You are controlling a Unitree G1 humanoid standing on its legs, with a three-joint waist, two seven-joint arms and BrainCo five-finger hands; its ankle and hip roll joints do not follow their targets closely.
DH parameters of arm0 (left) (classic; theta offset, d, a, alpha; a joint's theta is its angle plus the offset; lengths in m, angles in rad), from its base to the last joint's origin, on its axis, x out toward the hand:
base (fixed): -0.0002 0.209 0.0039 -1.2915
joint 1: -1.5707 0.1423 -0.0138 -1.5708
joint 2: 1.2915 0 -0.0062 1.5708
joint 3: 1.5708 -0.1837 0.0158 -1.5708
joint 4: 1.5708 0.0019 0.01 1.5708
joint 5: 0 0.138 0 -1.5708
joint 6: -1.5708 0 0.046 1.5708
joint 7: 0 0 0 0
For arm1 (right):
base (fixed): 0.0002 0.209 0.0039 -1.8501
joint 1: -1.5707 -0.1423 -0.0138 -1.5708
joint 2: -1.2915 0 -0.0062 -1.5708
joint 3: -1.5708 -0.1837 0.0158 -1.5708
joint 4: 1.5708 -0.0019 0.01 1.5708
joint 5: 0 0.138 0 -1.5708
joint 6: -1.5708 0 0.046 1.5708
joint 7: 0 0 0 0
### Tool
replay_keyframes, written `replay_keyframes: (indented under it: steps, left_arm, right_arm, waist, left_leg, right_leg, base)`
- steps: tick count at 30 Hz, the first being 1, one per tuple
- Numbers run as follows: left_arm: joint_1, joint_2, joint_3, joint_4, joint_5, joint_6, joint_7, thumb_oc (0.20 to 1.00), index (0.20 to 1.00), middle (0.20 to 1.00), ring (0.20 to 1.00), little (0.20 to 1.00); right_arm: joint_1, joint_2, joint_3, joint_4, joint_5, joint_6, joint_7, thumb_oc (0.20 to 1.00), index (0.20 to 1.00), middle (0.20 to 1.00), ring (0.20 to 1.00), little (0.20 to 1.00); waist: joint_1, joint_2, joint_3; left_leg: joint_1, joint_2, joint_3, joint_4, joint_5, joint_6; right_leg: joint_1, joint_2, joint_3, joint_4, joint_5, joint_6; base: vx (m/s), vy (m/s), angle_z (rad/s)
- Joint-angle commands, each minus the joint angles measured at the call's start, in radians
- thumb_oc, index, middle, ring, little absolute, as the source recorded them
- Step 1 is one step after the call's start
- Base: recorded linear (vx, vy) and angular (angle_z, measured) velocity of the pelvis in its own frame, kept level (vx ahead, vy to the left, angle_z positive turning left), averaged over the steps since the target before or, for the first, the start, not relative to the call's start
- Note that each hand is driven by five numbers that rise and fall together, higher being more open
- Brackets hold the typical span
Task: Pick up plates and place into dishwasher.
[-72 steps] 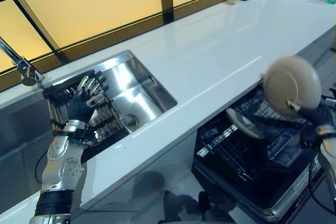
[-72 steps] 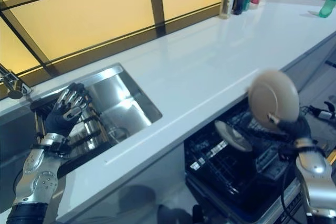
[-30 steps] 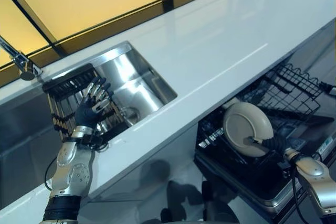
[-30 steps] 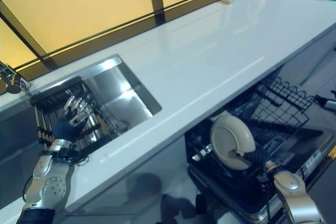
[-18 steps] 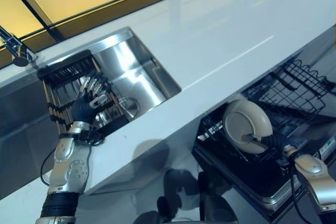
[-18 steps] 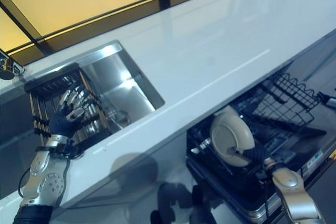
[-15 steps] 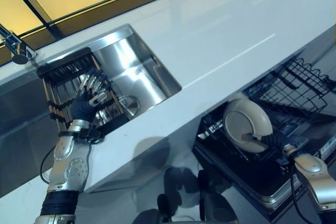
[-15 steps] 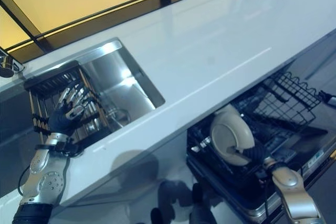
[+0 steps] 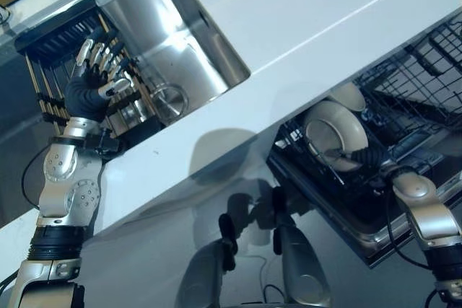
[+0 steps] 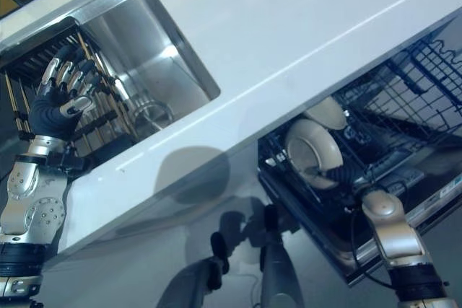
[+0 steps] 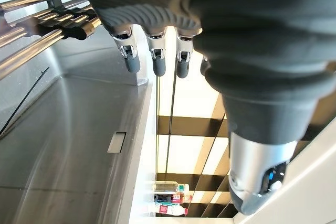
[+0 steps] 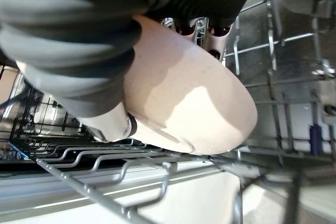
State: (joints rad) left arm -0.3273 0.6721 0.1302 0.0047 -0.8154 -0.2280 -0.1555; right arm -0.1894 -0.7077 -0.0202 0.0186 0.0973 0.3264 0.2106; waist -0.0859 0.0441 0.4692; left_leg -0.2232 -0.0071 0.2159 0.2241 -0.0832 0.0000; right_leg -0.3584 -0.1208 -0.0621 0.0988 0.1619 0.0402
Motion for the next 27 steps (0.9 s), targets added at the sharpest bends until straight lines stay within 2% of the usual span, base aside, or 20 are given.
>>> replay_keyframes:
  steps: [1, 8, 15, 16, 17, 18, 27]
  left_arm:
    - [-0.005, -0.091, -0.050, 0.023, -0.003, -0.066, 0.021, 1.000, 1.000, 1.000, 1.000, 1.000]
    - [0.010, -0.117, -0.039, -0.023, 0.005, -0.048, 0.043, 1.000, 1.000, 1.000, 1.000, 1.000]
    - [0.023, -0.137, -0.038, -0.045, 0.000, -0.046, 0.054, 1.000, 1.000, 1.000, 1.000, 1.000]
    - [0.024, -0.141, -0.039, -0.046, 0.000, -0.047, 0.055, 1.000, 1.000, 1.000, 1.000, 1.000]
    - [0.024, -0.142, -0.040, -0.051, 0.000, -0.044, 0.058, 1.000, 1.000, 1.000, 1.000, 1.000]
    - [0.025, -0.144, -0.040, -0.055, -0.001, -0.043, 0.059, 1.000, 1.000, 1.000, 1.000, 1.000]
    - [0.036, -0.154, -0.021, -0.060, -0.031, -0.030, 0.058, 1.000, 1.000, 1.000, 1.000, 1.000]
  right_arm:
    - [-0.026, -0.034, 0.047, -0.017, -0.057, 0.035, 0.007, 0.200, 0.200, 0.200, 0.200, 0.200]
    - [-0.048, -0.076, 0.040, -0.002, -0.243, 0.106, -0.026, 0.200, 0.200, 0.200, 0.200, 0.200]
    - [-0.073, -0.079, 0.049, -0.007, -0.270, 0.193, 0.039, 0.200, 0.200, 0.200, 0.200, 0.200]
    - [-0.071, -0.075, 0.051, -0.005, -0.272, 0.194, 0.036, 0.266, 0.266, 0.266, 0.266, 0.266]
    - [-0.070, -0.072, 0.052, -0.003, -0.270, 0.196, 0.026, 0.928, 0.928, 0.928, 0.928, 0.928]
    - [-0.067, -0.070, 0.053, -0.001, -0.270, 0.200, 0.016, 1.000, 1.000, 1.000, 1.000, 1.000]
    - [-0.036, -0.064, 0.010, 0.022, -0.256, 0.179, -0.024, 1.000, 1.000, 1.000, 1.000, 1.000]
  waist:
    - [0.005, 0.000, 0.044]
    - [-0.001, 0.043, 0.051]
    - [-0.002, 0.077, 0.051]
    - [-0.002, 0.080, 0.051]
    - [-0.003, 0.082, 0.051]
    - [-0.002, 0.084, 0.051]
    - [-0.012, 0.081, 0.051]
  left_leg:
    - [-0.087, -0.036, -0.016, 0.024, 0.020, 0.033]
    - [-0.127, -0.049, -0.012, 0.012, 0.034, 0.030]
    - [-0.155, -0.060, -0.016, -0.006, 0.049, 0.029]
    - [-0.152, -0.061, -0.017, -0.010, 0.051, 0.029]
    - [-0.148, -0.062, -0.018, -0.013, 0.052, 0.028]
    - [-0.141, -0.064, -0.019, -0.016, 0.052, 0.028]
    - [-0.077, -0.058, -0.018, -0.024, 0.048, 0.021]
  right_leg:
    - [-0.020, -0.019, -0.022, 0.177, -0.172, 0.054]
    - [-0.084, -0.025, -0.016, 0.206, -0.182, 0.047]
    - [-0.127, -0.025, -0.010, 0.221, -0.191, 0.038]
    - [-0.126, -0.025, -0.009, 0.221, -0.192, 0.037]
    - [-0.124, -0.024, -0.009, 0.221, -0.193, 0.036]
    - [-0.119, -0.024, -0.009, 0.221, -0.196, 0.034]
    - [-0.059, -0.026, -0.011, 0.217, -0.205, 0.031]
  base:
    - [-0.01, 0.032, 0.00]
    - [0.00, 0.024, 0.02]
    - [-0.01, 0.008, 0.01]
    - [0.00, 0.000, 0.00]
    - [0.00, 0.000, 0.00]
    - [0.00, 0.000, 0.00]
    - [0.00, 0.001, 0.00]
